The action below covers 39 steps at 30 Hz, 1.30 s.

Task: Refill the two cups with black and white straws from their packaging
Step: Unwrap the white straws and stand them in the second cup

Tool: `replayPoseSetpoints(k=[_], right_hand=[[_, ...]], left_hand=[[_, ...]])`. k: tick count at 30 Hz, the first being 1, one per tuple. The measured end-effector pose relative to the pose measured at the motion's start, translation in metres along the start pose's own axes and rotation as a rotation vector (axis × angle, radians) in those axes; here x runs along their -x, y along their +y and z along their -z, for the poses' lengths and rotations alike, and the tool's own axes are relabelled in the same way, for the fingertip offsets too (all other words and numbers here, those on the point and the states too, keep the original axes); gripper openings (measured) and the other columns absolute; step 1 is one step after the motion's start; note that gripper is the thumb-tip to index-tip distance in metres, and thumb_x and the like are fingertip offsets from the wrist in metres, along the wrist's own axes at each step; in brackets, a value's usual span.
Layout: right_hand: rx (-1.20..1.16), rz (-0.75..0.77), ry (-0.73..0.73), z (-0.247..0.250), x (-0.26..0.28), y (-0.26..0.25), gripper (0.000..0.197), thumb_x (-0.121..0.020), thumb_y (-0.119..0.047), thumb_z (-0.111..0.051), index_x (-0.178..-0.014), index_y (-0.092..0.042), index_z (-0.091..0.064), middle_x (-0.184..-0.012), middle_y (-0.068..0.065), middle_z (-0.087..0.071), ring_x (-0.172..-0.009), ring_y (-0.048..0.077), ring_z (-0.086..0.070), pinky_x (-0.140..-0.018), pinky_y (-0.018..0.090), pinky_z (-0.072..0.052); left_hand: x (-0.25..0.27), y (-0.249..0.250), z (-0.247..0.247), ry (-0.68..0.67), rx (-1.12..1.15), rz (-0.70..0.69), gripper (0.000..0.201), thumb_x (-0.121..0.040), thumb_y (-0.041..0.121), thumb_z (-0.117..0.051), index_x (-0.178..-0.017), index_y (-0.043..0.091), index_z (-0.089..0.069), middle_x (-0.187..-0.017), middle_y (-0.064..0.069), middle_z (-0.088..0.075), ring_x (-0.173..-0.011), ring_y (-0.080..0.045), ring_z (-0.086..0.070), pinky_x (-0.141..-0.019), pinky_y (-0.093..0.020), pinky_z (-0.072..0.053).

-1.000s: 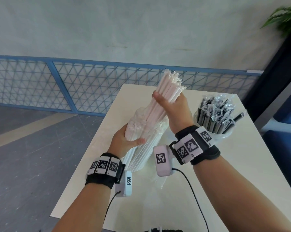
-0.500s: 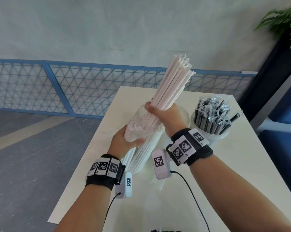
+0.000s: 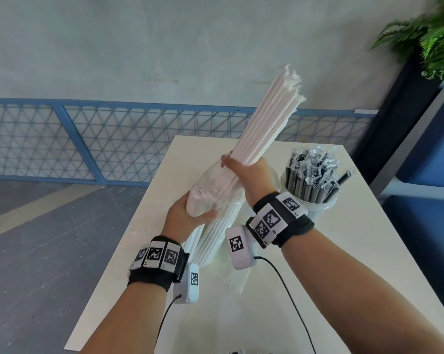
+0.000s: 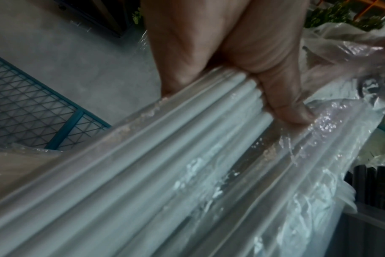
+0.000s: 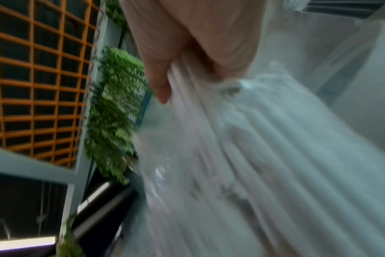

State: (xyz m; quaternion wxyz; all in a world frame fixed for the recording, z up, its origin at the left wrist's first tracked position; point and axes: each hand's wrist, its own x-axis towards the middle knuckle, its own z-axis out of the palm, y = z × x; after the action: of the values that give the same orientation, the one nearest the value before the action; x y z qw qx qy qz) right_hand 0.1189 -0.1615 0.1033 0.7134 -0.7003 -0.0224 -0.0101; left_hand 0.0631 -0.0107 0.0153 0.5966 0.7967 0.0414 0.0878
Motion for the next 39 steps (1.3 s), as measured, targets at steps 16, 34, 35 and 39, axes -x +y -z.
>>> replayPoseSetpoints(k=[16,34,35,39], right_hand=[[-0.22,0.166,0.293,0.03,-0.038,-0.053,0.032,-0.082,-0.015,-0.064,-0.106,-0.001,-0.047,-0.078,0.005,-0.052,-0.073,0.021,-0.056,-0.067,0.034,-0.05],[0.122,0.081,0.272,0.029,-0.045,0.037,0.042,-0.076,-0.021,-0.072,-0.111,-0.007,-0.054,-0.096,0.003,-0.062,-0.09,0.021,-0.06,-0.085,0.041,-0.052],[0.129,0.075,0.269,0.03,-0.045,0.04,0.04,-0.076,-0.02,-0.072,-0.109,-0.007,-0.054,-0.095,0.002,-0.061,-0.087,0.017,-0.059,-0.083,0.037,-0.05],[0.111,0.137,0.248,0.032,-0.042,0.038,0.029,-0.076,-0.01,-0.073,-0.098,-0.012,-0.054,-0.083,-0.01,-0.059,-0.069,-0.01,-0.055,-0.075,0.021,-0.044]], left_hand=[[-0.006,-0.005,-0.004,0.107,-0.042,-0.024,0.032,-0.073,0.017,-0.077,-0.1,0.02,-0.059,-0.088,0.011,-0.063,-0.089,-0.014,-0.06,-0.072,-0.013,-0.043],[0.003,0.001,-0.008,0.172,0.005,0.052,0.048,-0.072,0.018,-0.079,-0.114,0.013,-0.058,-0.096,0.004,-0.062,-0.091,-0.013,-0.057,-0.069,-0.008,-0.04],[0.004,0.001,-0.008,0.172,0.008,0.053,0.047,-0.072,0.018,-0.079,-0.113,0.014,-0.058,-0.095,0.006,-0.061,-0.089,-0.011,-0.057,-0.069,-0.008,-0.04],[0.006,0.005,-0.009,0.159,0.029,0.053,0.042,-0.071,0.017,-0.079,-0.107,0.021,-0.057,-0.091,0.013,-0.06,-0.085,-0.002,-0.056,-0.067,-0.008,-0.041]])
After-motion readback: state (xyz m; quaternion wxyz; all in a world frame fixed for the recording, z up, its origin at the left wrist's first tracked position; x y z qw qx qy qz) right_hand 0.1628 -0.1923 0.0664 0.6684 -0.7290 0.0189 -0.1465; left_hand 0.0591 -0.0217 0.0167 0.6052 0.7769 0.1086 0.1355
